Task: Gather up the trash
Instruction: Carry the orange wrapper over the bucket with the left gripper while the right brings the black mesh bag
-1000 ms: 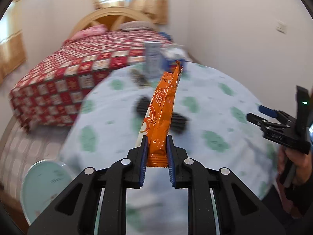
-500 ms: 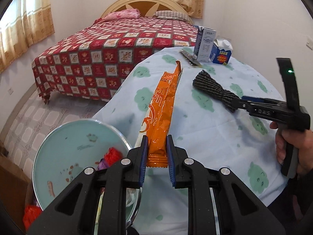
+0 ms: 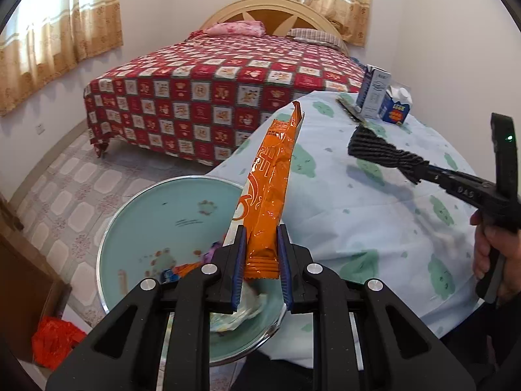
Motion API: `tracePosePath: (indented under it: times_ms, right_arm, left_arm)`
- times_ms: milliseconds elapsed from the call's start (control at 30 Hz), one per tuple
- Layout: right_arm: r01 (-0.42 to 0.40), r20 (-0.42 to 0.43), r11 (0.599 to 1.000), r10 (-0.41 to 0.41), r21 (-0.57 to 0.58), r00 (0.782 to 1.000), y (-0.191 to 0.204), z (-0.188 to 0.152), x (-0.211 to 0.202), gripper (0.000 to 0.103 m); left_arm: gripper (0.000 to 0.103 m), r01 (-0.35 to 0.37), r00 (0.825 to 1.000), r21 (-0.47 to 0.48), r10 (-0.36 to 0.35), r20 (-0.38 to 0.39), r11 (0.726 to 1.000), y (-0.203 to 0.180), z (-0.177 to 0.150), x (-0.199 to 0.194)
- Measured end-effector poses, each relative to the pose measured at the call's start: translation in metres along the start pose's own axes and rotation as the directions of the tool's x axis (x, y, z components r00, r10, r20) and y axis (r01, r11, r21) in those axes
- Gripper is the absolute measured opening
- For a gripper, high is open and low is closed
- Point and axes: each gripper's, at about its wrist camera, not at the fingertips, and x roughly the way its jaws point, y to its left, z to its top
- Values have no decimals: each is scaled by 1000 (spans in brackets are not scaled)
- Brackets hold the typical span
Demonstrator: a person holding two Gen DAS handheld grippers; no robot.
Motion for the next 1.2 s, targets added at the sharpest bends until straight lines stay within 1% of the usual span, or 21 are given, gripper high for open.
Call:
tracePosePath:
  times_ms: [200, 367, 767, 933, 1200]
  right_arm:
    - [-42, 32, 999, 43, -21, 999, 17, 2, -13, 10]
    - [-69, 42, 997, 71, -42, 997, 31, 3, -16, 10]
    - [-118, 41, 985, 124, -123, 991, 73, -4, -14, 10]
    - [-130, 39, 981, 137, -142, 990, 82, -6, -13, 10]
    - [-147, 33, 974, 155, -174, 987, 97, -8, -11, 10]
  left_arm:
    - [19, -59, 998, -26, 59, 1, 998, 18, -7, -11]
    - [19, -103, 995, -43, 103, 3, 994, 29, -12, -16]
    - [19, -142, 990, -67, 143, 8, 988, 43, -20, -29]
    - [19, -159, 987, -77, 161, 20, 984, 48, -21, -35]
    - [19, -168, 985, -91, 171, 31, 982, 54, -23, -44]
